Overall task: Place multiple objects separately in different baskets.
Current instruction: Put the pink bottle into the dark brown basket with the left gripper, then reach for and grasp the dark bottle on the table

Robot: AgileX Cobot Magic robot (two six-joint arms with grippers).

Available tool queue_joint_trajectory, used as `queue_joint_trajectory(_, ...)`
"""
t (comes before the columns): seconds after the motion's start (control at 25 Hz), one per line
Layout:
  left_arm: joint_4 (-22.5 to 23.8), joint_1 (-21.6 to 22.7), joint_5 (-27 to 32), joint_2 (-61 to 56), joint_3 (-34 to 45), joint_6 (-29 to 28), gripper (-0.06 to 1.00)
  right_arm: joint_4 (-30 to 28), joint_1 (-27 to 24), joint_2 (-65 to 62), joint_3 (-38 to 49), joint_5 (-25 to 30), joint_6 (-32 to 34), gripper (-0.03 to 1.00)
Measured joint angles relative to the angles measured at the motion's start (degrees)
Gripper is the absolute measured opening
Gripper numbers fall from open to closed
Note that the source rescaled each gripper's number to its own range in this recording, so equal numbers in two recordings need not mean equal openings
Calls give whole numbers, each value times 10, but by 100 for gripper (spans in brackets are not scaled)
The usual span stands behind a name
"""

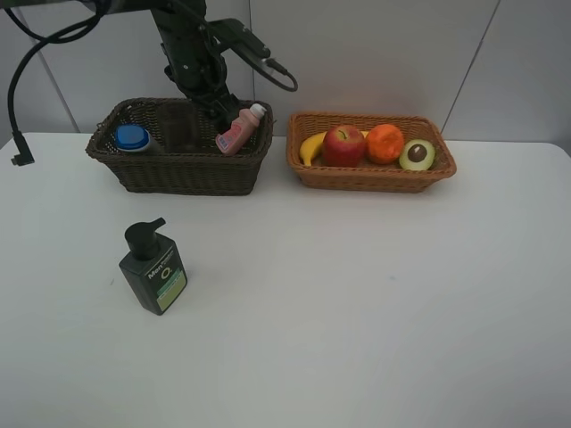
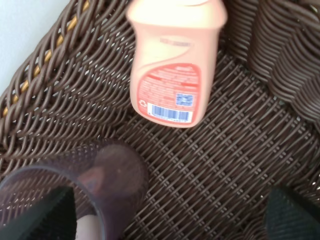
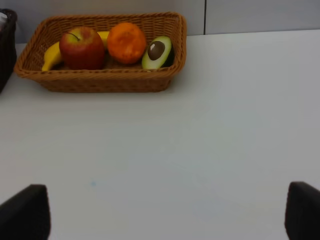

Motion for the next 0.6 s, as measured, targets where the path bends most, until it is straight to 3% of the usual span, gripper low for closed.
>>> queue_joint_trajectory(0.6, -3, 0, 7, 0, 0, 0, 100, 0, 0, 0, 0, 0, 0, 100)
